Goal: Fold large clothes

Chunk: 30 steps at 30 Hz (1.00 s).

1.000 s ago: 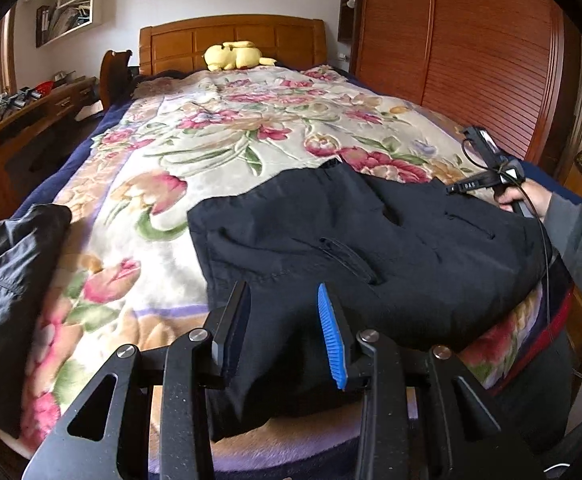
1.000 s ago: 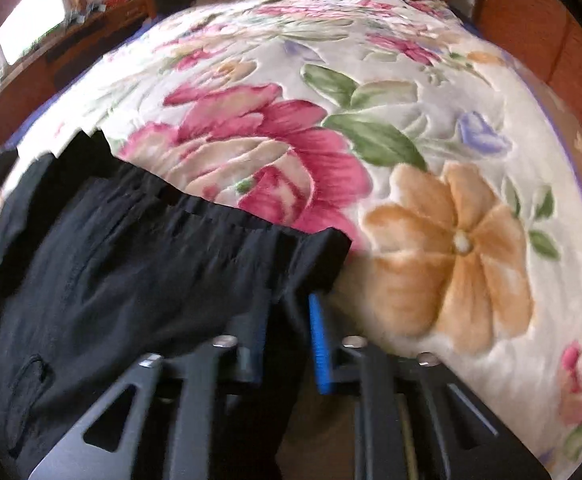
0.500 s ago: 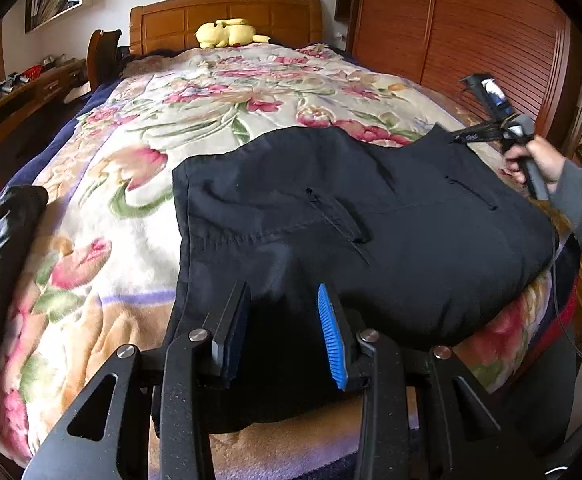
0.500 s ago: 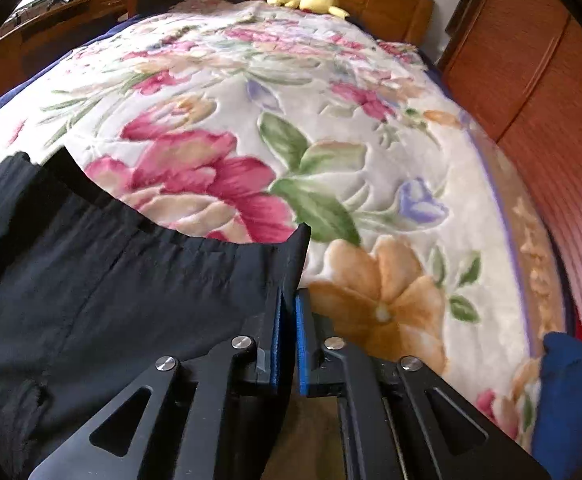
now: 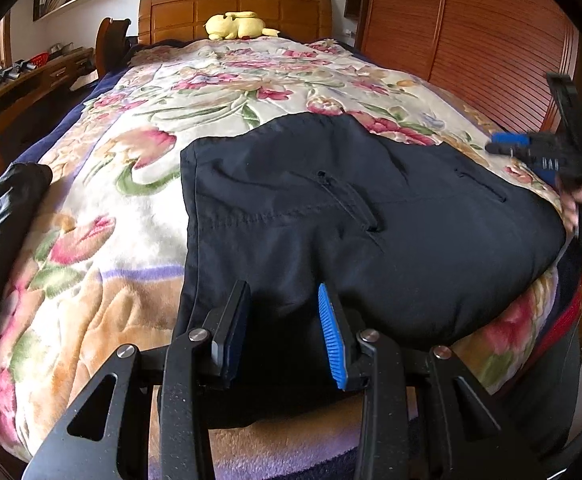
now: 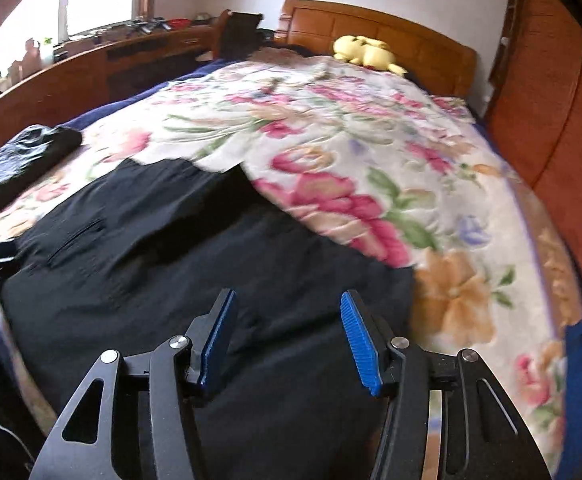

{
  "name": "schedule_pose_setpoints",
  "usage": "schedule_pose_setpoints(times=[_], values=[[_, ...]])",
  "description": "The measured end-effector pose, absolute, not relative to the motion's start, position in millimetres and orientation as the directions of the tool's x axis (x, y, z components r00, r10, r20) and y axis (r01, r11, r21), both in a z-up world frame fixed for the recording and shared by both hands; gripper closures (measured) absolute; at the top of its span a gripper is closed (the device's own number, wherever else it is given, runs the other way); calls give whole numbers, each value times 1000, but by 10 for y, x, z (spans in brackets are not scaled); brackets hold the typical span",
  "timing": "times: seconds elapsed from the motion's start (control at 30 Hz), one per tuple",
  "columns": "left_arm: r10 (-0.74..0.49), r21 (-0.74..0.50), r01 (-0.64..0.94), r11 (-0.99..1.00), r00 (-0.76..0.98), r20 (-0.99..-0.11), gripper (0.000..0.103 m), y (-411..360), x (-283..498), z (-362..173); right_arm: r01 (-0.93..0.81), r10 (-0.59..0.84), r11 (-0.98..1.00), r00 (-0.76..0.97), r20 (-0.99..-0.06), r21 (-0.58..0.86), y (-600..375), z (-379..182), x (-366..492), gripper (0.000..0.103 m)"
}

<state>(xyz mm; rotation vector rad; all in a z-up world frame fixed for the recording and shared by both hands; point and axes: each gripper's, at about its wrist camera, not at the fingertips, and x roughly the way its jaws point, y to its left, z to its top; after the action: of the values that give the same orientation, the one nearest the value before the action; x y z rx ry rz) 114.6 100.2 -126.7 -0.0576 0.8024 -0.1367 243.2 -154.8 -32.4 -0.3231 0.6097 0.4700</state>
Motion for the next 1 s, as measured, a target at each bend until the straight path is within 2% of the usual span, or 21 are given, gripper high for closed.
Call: schedule_pose_setpoints(times=[0.17, 0.23, 0.47, 0.7, 0.9, 1.0], values=[[-154, -116, 102, 988, 683, -714, 67, 1019, 1126, -1314, -483, 314, 872, 675, -668, -77, -1655, -874, 2438, 47], [-153, -115, 101, 988, 682, -715, 67, 1014, 1112, -1345, -467, 333, 884, 675, -659, -30, -1751, -1018, 2366, 47], [-135, -95, 96, 991, 679, -721, 67, 961, 1114, -1410, -450, 319, 891, 721, -615, -65, -1896, -976, 1989, 47], [-134, -99, 90, 991, 678, -723, 67, 984, 1117, -1397, -438, 314, 897, 722, -617, -55, -2053, -800, 1675, 47], [-117, -107, 59, 992, 714, -691, 67, 1097, 955, -1218, -416, 296, 909, 695, -655, -31, -2097, -968, 1578, 47], [-95, -106, 31, 994, 721, -687, 66, 1220, 836, -1140, -415, 303, 910, 704, -642, -26, -2092, -1016, 1576, 47]])
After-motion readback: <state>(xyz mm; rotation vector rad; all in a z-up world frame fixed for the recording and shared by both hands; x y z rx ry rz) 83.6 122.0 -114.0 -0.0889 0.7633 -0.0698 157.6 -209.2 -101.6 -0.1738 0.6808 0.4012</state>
